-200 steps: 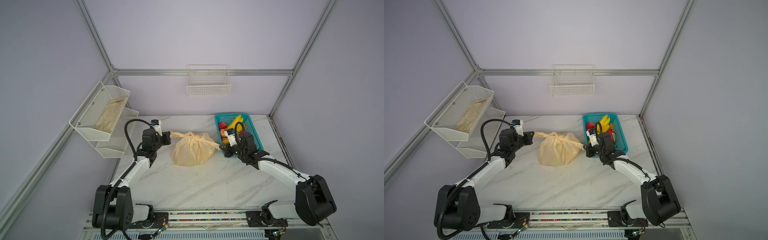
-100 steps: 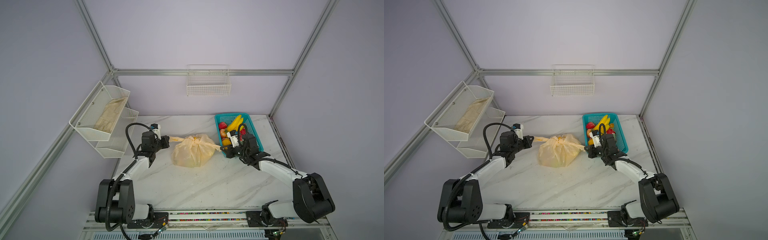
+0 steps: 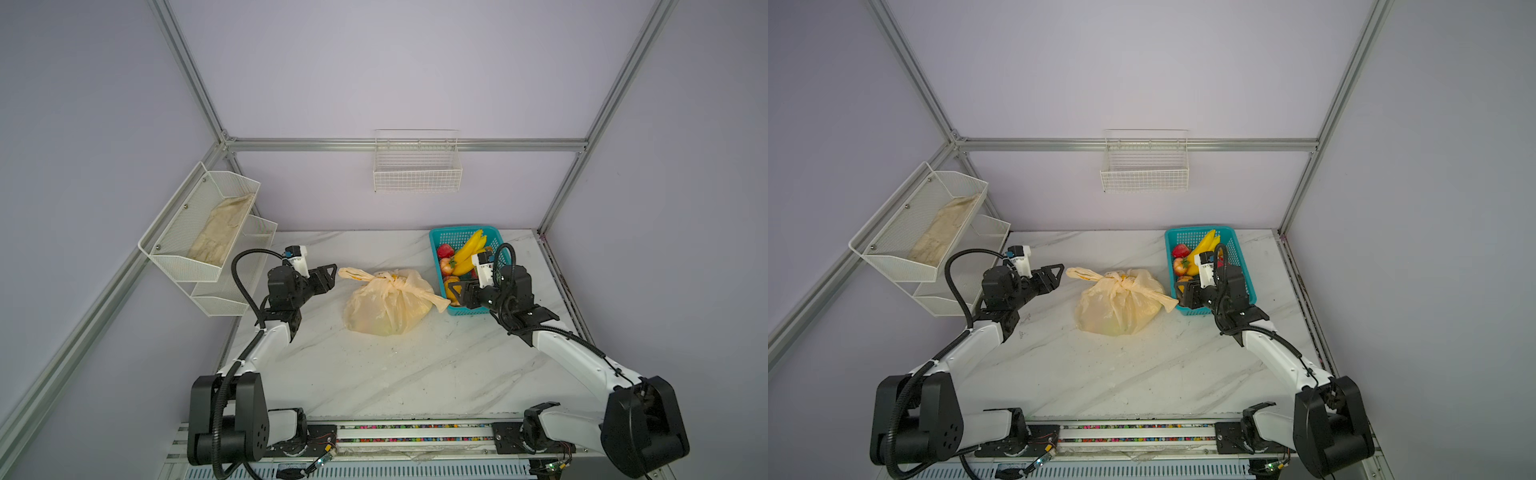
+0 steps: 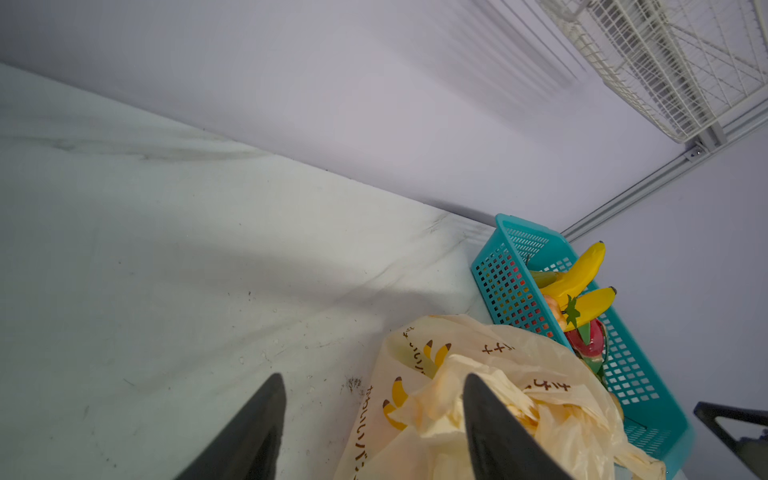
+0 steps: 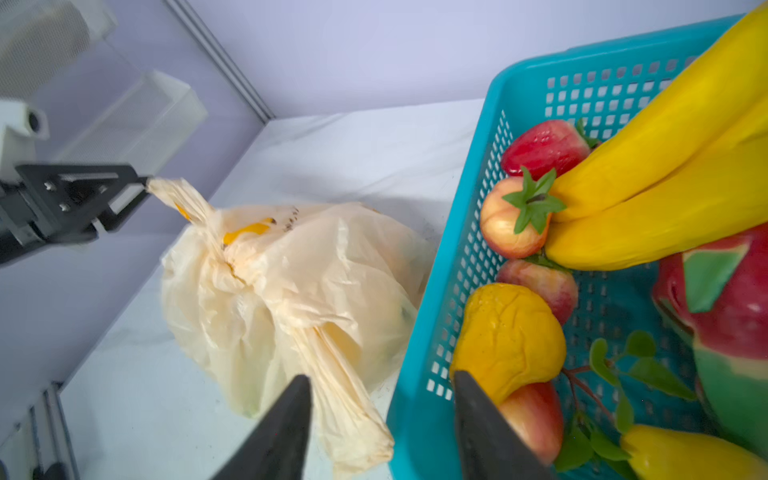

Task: Place the fake fruits into the plastic bag and tie a complex knot

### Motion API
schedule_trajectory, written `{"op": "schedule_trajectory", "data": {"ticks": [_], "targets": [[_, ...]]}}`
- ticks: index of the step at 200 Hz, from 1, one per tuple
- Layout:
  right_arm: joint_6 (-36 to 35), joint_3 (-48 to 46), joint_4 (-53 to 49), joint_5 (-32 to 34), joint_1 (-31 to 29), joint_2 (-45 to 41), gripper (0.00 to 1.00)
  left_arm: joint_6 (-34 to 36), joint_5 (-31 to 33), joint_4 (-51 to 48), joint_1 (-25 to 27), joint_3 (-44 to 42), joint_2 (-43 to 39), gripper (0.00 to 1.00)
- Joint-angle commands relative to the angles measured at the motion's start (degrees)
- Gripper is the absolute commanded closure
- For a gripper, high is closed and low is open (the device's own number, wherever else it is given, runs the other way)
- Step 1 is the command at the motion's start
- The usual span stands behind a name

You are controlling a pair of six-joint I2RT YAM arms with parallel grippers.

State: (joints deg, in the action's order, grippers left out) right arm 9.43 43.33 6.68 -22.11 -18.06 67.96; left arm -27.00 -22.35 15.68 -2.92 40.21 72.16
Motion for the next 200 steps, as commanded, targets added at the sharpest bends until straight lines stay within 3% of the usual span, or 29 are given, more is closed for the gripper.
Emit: {"op": "schedule_trajectory", "data": {"ticks": [1,32,50,74,92,113,124,146,174,200], "targets": [[-0.1,-2.4,0.5,10.8,0.0,-4.8,0.22,0.9,4.2,4.2,-0.2,-5.4,-5.8,0.22],[-1.4,-7.2,7.8,30.4,0.0,-10.7,0.03,2.1,18.5,4.4,-0.4,-10.9,-11.9,0.12],[-3.5,-11.5,18.0,41.5,0.1,-10.7,0.03,4.2,26.2,5.7,-0.5,-13.0,-12.8,0.07],[-6.3,-14.7,30.4,49.3,0.3,-5.9,0.03,9.0,31.0,5.9,-0.4,-12.5,-9.9,0.02],[-8.4,-15.5,38.8,49.8,0.6,0.5,0.03,13.1,30.3,9.0,-0.5,-12.0,-4.8,0.01],[-11.9,-15.3,47.9,47.4,1.0,9.4,0.03,17.0,28.0,21.3,-0.5,-14.4,2.3,0.00],[-13.2,-15.3,51.8,47.2,1.2,13.8,0.02,16.9,27.4,18.1,-0.6,-12.3,2.4,0.01],[-15.5,-15.4,57.3,44.1,3.0,19.8,0.03,19.5,25.9,27.1,-0.8,-13.2,5.7,0.00],[-16.3,-16.7,62.3,40.7,5.5,23.4,0.03,20.4,22.9,17.2,-0.9,-9.5,5.6,0.00],[-15.7,-17.4,67.4,37.6,8.0,28.4,0.03,22.6,21.9,16.0,-0.9,-11.9,2.3,0.00]]}}
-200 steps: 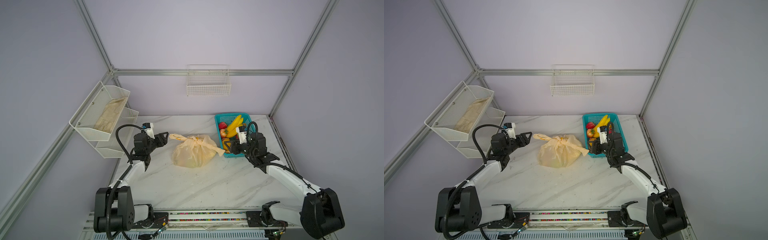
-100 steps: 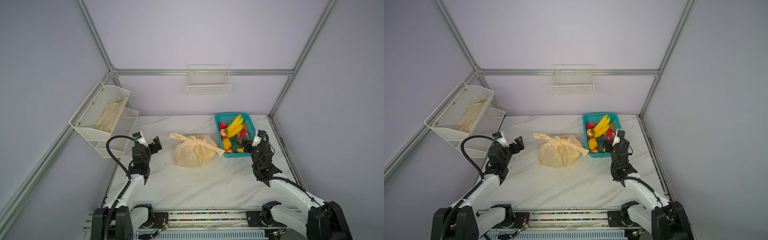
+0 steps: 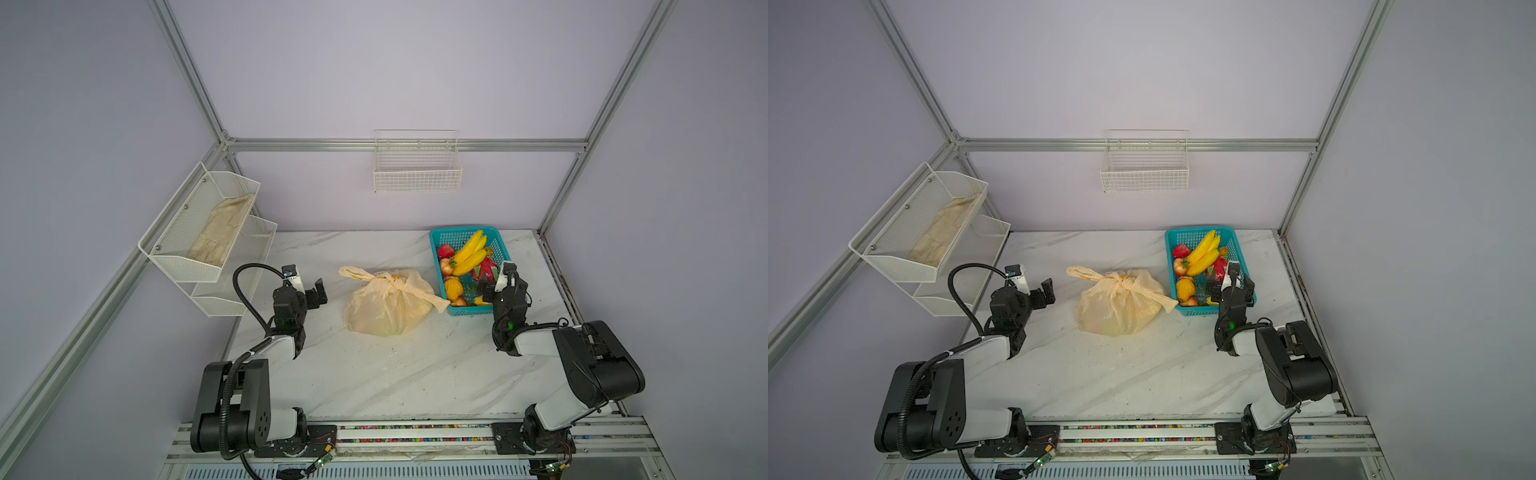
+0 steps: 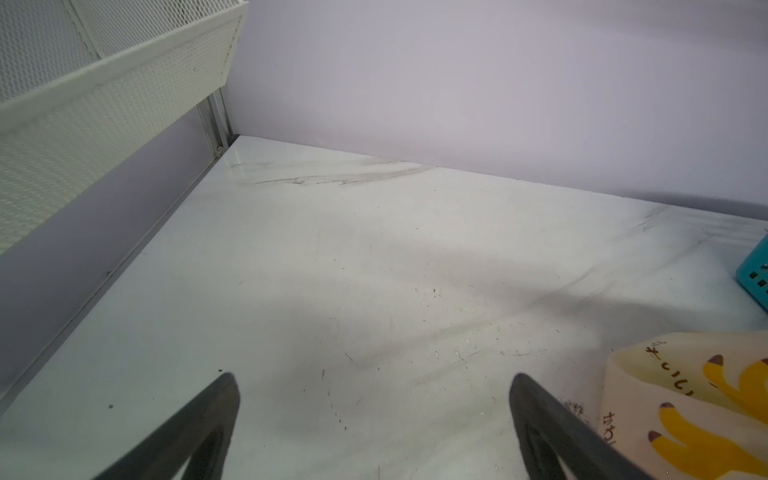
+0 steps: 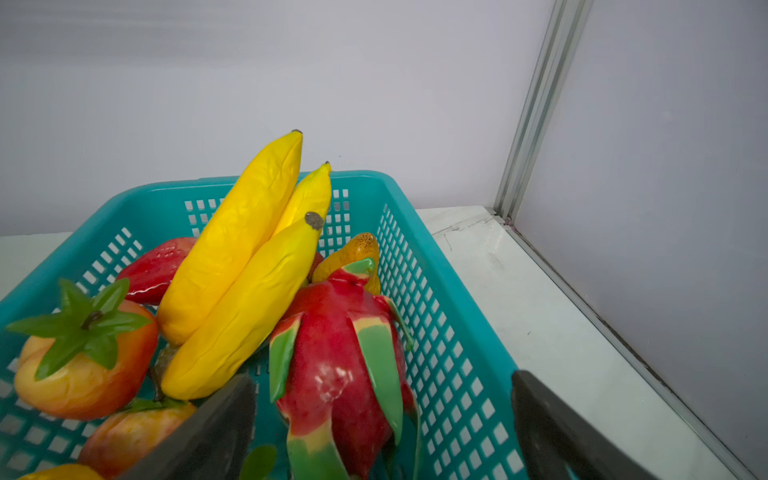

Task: Place the fake fruits into the plastic bag and tie a complex knot

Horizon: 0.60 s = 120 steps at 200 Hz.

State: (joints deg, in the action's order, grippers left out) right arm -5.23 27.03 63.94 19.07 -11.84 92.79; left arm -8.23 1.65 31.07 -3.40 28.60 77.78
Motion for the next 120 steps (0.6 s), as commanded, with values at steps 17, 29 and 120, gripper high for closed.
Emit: {"op": "schedule_trajectory", "data": {"ticks": [17,29,120], "targets": [[-0.5,-1.7,13.5,-4.7,2.6,6.2,0.03,6.1,-1.1,2.1,-0.1,-3.0,-3.5,0.00],[-0.4,-1.8,15.7,-5.2,3.0,8.3,0.02,6.0,-0.2,5.2,-0.1,-5.1,-1.4,0.00],[2.2,-0.9,14.5,-5.4,4.7,9.6,0.03,6.7,-0.4,18.9,0.0,-5.8,11.0,0.00]]}}
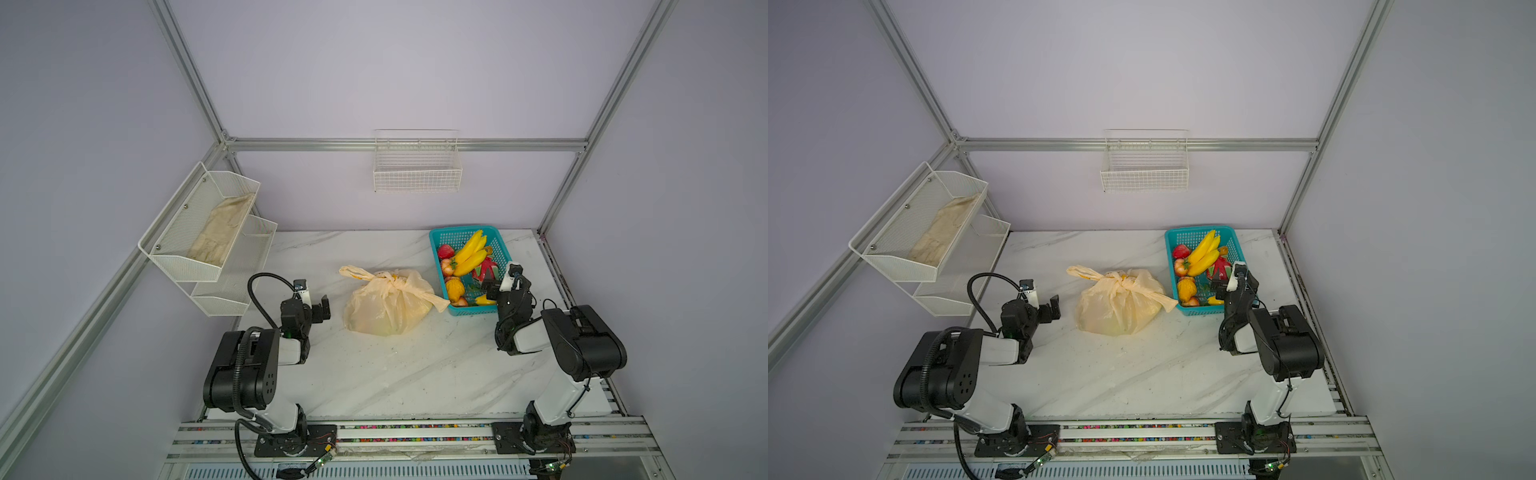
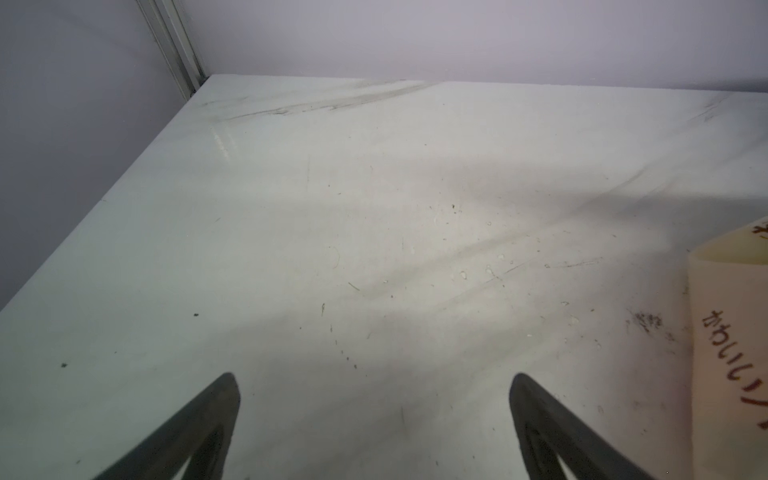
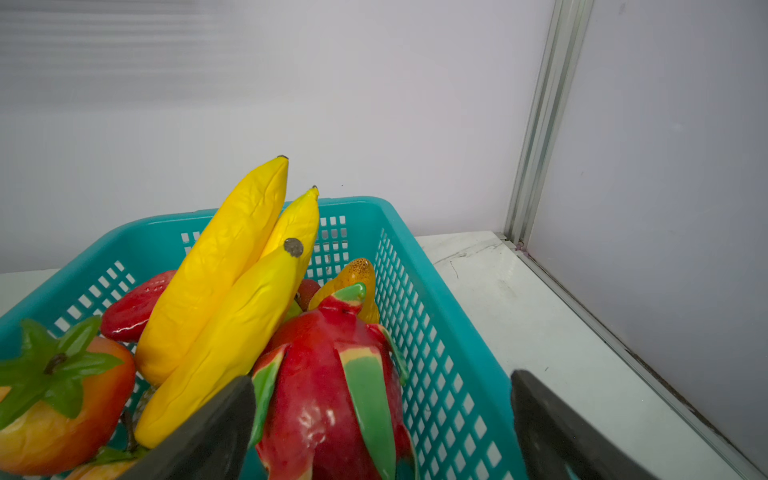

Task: Place the fake fruits into the plastic bag and tie a complex knot

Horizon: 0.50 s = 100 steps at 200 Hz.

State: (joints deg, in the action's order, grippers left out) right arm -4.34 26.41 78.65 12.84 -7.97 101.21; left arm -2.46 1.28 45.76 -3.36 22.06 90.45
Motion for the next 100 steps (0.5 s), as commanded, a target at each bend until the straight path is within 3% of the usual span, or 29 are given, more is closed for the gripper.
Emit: {"op": "schedule_trajectory", "data": {"ticks": [1,19,100], "targets": [[1.2,-0.3,-0.2,0.9,0.8,1.2,0.03,1.0,-0.1,4.5,-0.1,0.6,-1.7,0.00],[1.3,-0.2,-0.3,0.9,0.8,1.2,0.03,2.1,-1.0,8.4,-0.1,-0.5,-0.6,0.00],[0.8,-0.4,-0.1,1.0,0.9,1.1,0.03,2.2,-1.0,7.8,-0.1,-0.3,-0.8,0.00]]}}
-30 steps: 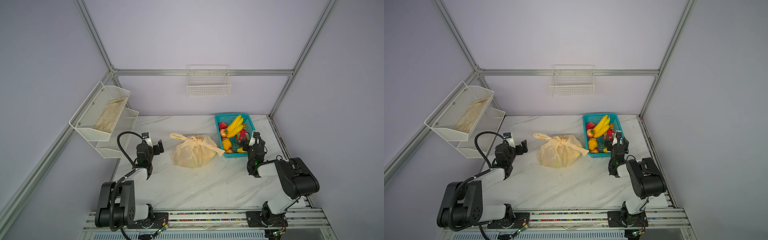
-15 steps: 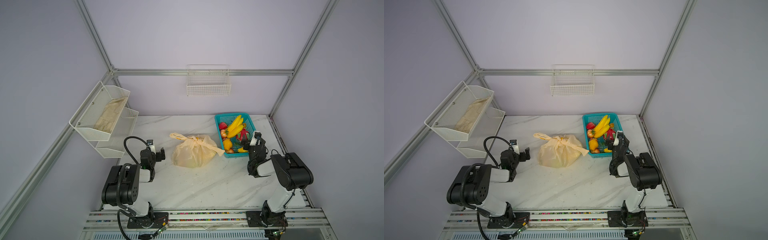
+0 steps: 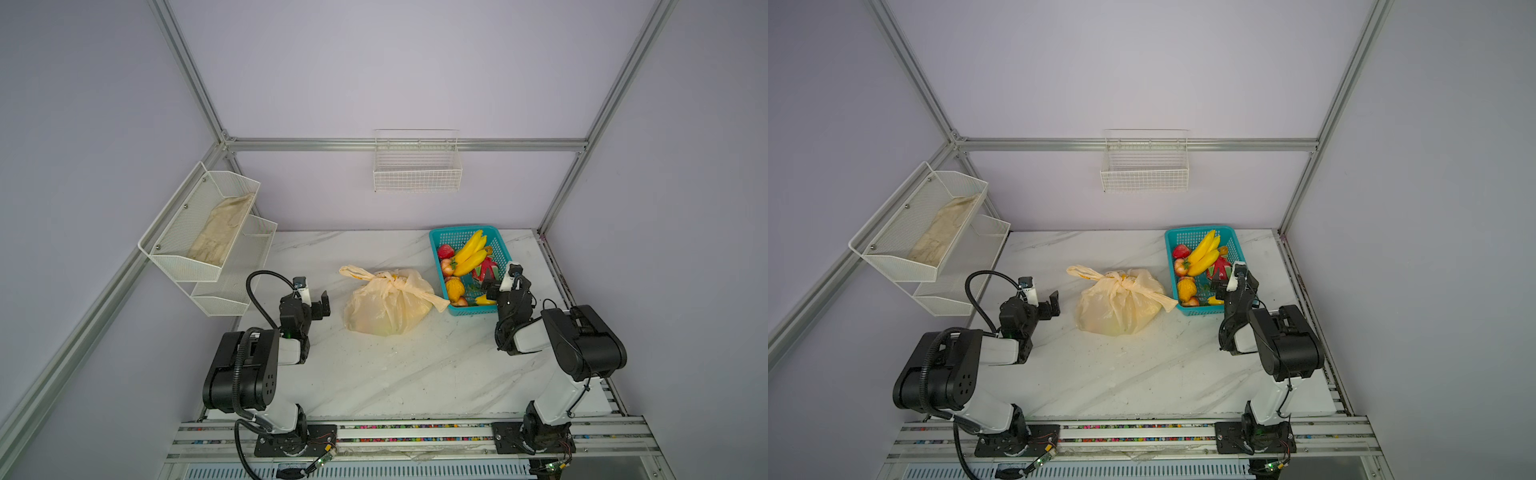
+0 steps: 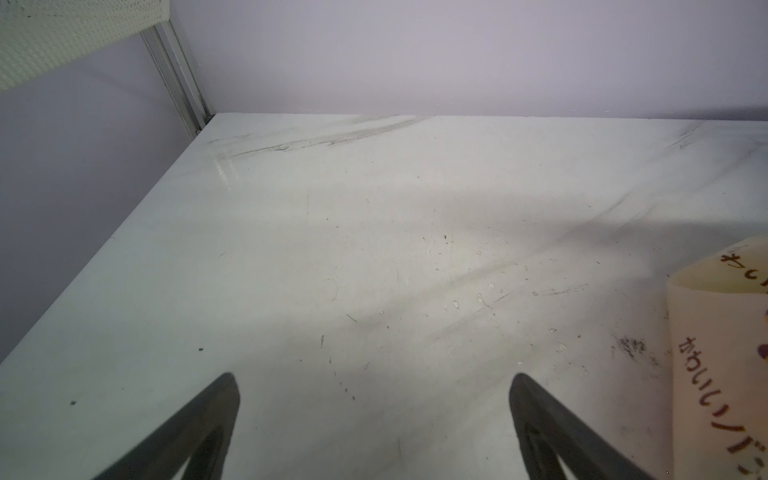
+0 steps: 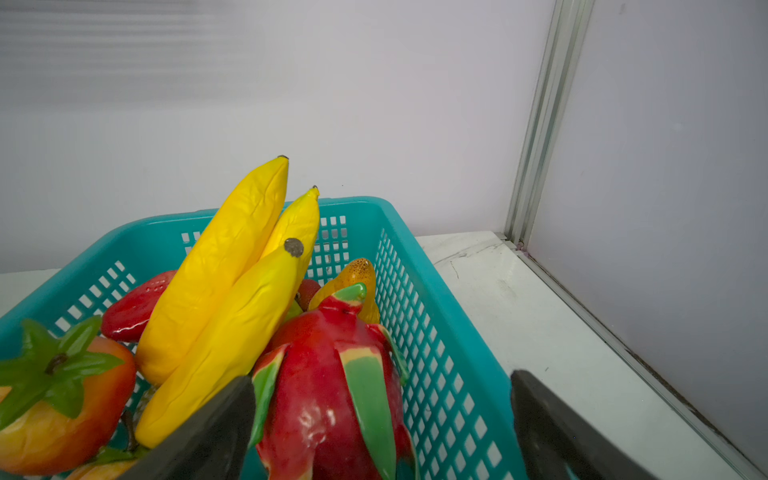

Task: Place the fake fruits into the plastic bag and tie a complex knot

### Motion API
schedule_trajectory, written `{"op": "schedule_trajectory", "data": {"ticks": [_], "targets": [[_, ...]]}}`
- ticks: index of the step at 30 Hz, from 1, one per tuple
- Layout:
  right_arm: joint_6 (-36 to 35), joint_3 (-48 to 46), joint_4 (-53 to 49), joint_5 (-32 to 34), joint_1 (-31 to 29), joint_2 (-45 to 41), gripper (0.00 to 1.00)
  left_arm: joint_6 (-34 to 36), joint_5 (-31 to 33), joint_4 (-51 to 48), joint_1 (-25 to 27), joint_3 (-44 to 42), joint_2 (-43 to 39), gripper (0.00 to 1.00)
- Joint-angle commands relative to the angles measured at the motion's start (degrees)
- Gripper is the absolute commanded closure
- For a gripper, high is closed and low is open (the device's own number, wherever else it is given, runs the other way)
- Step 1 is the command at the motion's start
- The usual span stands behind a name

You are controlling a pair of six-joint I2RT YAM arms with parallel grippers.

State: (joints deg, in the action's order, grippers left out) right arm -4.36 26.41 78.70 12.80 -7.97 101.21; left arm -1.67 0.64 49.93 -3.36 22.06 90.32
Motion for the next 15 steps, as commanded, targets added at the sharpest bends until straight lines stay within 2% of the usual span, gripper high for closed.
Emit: {"op": "schedule_trajectory", "data": {"ticks": [1,15], "targets": [[0.9,-0.3,-0.1,1.0,0.9,1.1,0.03,1.4,-0.4,3.6,-0.1,-0.3,-0.6,0.00],[1.1,0.1,-0.9,0.7,0.8,1.2,0.03,1.5,-0.2,3.5,0.0,-0.3,-0.7,0.00]]}}
